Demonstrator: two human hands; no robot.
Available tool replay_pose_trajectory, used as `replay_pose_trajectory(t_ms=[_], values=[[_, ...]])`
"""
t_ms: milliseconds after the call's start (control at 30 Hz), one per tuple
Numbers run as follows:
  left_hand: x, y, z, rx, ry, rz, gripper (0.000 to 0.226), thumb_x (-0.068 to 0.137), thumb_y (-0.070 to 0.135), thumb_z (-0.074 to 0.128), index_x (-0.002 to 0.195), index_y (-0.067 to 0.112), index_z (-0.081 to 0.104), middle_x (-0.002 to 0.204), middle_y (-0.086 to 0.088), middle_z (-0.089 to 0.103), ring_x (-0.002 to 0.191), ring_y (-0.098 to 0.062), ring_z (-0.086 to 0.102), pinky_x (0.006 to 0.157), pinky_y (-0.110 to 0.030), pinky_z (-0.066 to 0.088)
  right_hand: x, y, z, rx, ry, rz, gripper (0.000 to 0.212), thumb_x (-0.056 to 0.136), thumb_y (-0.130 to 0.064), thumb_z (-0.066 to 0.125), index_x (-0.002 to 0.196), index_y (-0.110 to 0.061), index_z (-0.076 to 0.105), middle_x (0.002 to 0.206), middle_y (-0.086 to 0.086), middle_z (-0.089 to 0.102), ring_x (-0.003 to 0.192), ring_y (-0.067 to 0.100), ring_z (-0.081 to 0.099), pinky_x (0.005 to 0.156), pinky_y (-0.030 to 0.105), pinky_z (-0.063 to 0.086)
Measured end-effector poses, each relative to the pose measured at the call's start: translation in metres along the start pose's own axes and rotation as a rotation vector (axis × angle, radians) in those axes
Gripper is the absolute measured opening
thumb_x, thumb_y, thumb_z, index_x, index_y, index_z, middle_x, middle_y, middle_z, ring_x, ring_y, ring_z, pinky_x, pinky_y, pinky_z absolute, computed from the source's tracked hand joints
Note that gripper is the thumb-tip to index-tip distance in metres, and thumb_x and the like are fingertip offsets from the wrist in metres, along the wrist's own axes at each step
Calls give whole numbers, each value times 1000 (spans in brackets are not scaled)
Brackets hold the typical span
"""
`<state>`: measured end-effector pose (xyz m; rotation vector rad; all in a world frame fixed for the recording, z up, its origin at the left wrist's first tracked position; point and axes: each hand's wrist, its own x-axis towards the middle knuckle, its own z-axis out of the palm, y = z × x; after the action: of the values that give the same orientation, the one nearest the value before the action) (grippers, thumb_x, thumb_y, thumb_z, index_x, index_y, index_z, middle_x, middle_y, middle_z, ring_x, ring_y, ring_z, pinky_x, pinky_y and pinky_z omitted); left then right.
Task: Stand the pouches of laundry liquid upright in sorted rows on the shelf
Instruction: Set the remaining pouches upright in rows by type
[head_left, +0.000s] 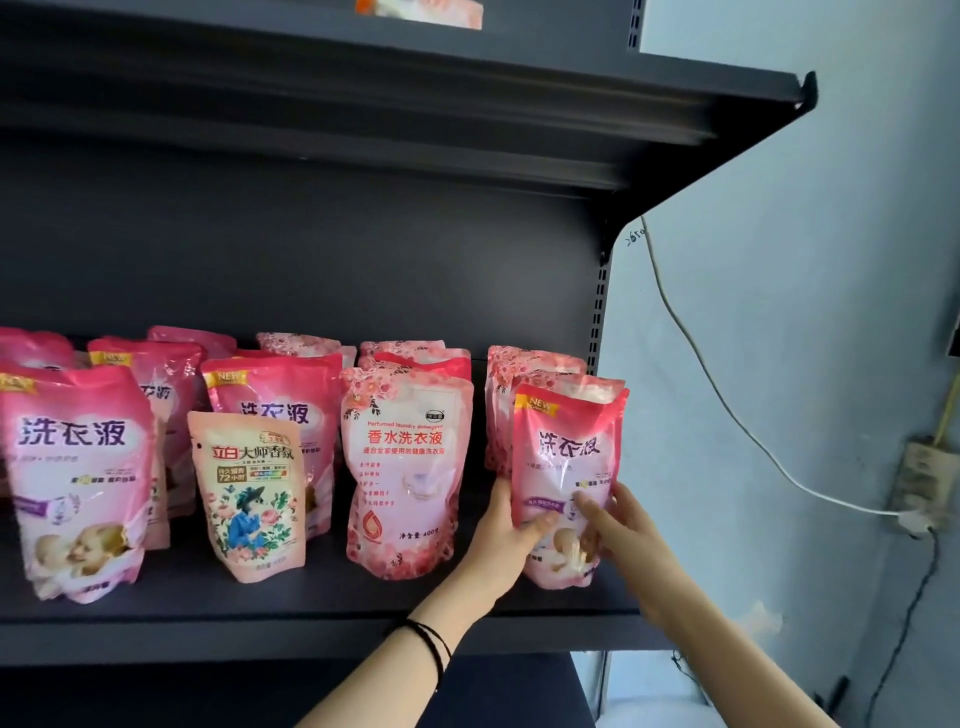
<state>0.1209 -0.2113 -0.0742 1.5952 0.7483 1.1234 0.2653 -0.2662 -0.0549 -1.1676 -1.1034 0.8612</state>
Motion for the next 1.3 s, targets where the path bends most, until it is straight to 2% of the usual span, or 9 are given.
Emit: replay_pose_trajectory(t_ms=[200,367,533,633,733,900,1033,1167,1300], values=[[-34,21,-23,91,49,141,31,89,21,64,113,17,46,106,8,67,96,1,65,84,-24,55,-38,-14,28,35,20,-168,20,90,-10,62,110,-14,59,94,3,75,83,19,73,63,21,56],[-68,42,-78,5,84,203,38,84,21,67,118,23,49,112,9,69,104,-5,65,83,-23,53,-57,-34,79,40,-50,-234,23,87,-14,67,109,-20,60,100,0,74,89,18,73,72,30,58],[-97,35,-144,67,184,182,43,80,26,67,118,30,48,109,20,68,104,-1,64,80,-17,52,-60,-20,149,50,-133,-179,25,87,-15,68,109,-22,60,102,-2,74,92,15,72,76,33,59],[-108,32,-181,66,258,144,38,83,20,65,117,26,50,108,12,69,105,-4,64,76,-15,52,-55,-9,192,76,-180,-158,24,87,-13,68,109,-20,59,102,-2,74,93,12,71,76,31,59],[-114,28,-210,72,313,139,37,88,15,61,120,28,47,112,11,66,101,3,63,73,-9,50,-46,0,229,87,-223,-146,30,87,-15,68,115,-20,56,107,-1,72,100,15,69,84,36,58],[-108,11,-247,71,370,100,38,88,22,62,122,23,47,114,7,66,101,-1,65,73,-12,51,-28,18,274,97,-261,-38,32,89,-18,67,117,-24,53,115,-5,69,105,9,66,92,35,55],[-98,-1,-258,44,400,59,63,69,54,70,121,28,47,120,3,65,106,-5,64,80,-17,52,-14,24,292,50,-239,-34,38,89,-20,66,124,-20,52,118,-5,68,109,10,64,97,38,52],[-92,0,-262,50,395,8,82,63,62,67,132,26,41,127,4,60,114,-9,60,97,-30,48,-6,21,294,-8,-240,-45,39,90,-20,66,125,-20,51,117,-8,66,107,4,63,93,27,53],[-94,4,-268,234,415,-57,68,77,54,65,134,24,41,128,8,56,119,-10,54,102,-32,42,-6,16,286,-194,-296,-71,44,89,-31,65,127,-17,48,122,-7,63,110,6,60,93,20,49]])
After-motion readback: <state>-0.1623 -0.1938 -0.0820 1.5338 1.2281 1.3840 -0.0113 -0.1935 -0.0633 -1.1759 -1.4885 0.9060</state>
